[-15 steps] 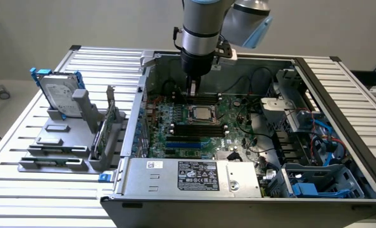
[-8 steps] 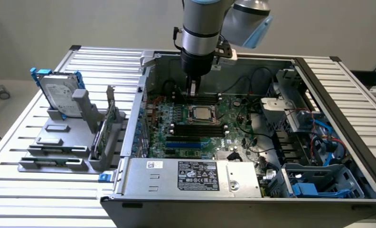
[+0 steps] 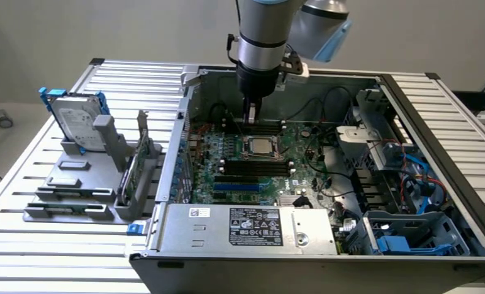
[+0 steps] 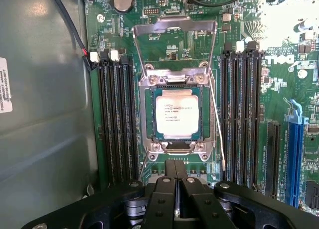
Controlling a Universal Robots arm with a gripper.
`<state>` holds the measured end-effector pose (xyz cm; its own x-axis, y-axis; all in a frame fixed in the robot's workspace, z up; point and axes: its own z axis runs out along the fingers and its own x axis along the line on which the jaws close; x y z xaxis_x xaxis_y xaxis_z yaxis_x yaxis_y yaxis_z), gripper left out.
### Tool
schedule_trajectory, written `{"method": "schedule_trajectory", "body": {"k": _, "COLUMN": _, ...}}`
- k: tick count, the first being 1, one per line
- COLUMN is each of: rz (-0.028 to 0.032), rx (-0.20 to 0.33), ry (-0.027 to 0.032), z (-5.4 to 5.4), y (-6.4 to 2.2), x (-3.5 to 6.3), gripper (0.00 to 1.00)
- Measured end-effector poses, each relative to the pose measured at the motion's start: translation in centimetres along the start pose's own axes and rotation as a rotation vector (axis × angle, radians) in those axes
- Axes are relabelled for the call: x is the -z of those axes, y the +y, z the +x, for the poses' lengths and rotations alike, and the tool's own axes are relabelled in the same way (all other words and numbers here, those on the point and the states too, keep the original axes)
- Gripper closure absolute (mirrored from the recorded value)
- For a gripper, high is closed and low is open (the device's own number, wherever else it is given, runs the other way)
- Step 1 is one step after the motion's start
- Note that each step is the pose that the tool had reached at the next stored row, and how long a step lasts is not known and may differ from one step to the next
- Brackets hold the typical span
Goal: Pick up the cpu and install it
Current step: 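Close the cpu cover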
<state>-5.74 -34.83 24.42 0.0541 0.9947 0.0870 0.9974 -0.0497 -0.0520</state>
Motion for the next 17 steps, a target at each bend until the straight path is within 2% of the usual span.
{"method": "schedule_trajectory", "body": {"k": 5, "rz": 0.0044, "rx": 0.000, "ry": -0.0001, "z": 0.2, "y": 2.01, "x": 1.03, "gripper": 0.89}}
{"method": "schedule_trajectory", "body": {"k": 17, "rz": 0.0046, "rx": 0.000, "ry": -0.0002, "z": 0.5, "y": 7.42, "x": 2.09, "gripper": 0.89}}
